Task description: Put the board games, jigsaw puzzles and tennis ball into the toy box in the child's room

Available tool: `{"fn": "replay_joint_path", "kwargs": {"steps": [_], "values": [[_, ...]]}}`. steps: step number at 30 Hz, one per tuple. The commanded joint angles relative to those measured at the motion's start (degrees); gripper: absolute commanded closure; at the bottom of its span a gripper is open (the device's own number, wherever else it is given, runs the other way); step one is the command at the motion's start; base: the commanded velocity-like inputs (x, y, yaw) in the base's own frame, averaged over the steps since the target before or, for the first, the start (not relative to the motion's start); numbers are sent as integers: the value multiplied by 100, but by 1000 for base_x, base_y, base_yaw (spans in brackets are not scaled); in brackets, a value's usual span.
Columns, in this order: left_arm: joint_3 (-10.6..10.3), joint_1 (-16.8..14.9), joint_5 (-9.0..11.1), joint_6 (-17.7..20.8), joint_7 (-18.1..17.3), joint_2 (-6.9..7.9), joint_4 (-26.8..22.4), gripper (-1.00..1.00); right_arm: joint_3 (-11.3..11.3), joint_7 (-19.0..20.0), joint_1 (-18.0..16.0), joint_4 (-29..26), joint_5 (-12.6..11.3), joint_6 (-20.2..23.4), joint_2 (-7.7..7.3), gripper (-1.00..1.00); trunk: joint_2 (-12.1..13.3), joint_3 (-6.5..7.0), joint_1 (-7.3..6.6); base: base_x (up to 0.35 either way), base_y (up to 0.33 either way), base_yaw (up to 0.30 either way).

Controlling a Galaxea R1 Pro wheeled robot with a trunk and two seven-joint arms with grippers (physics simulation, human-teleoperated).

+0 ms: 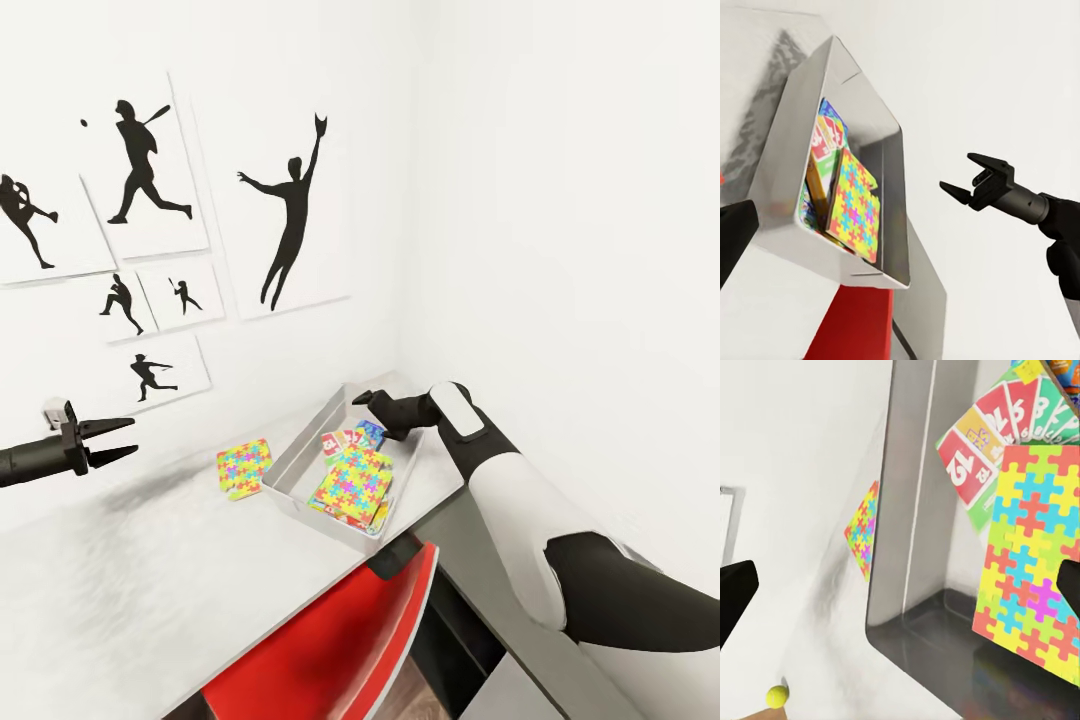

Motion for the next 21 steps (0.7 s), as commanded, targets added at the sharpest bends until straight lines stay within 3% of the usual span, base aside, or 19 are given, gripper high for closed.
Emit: {"fn": "replay_joint_path", "kwargs": {"steps": [1,8,21], "values": [[-31,-6,24,60,-23,5,3,-100,13,-57,-6,-6,-56,-1,0,-100,-13,-13,4,0,167,0],[-23,-6,25,60,-28,12,3,-100,13,-57,-5,-6,-54,-22,0,-100,-13,2,4,-3,84,86],[-24,-6,17,52,-31,14,9,-100,77,-57,-5,-8,-54,-30,0,-100,-13,80,4,-67,59,216]]}}
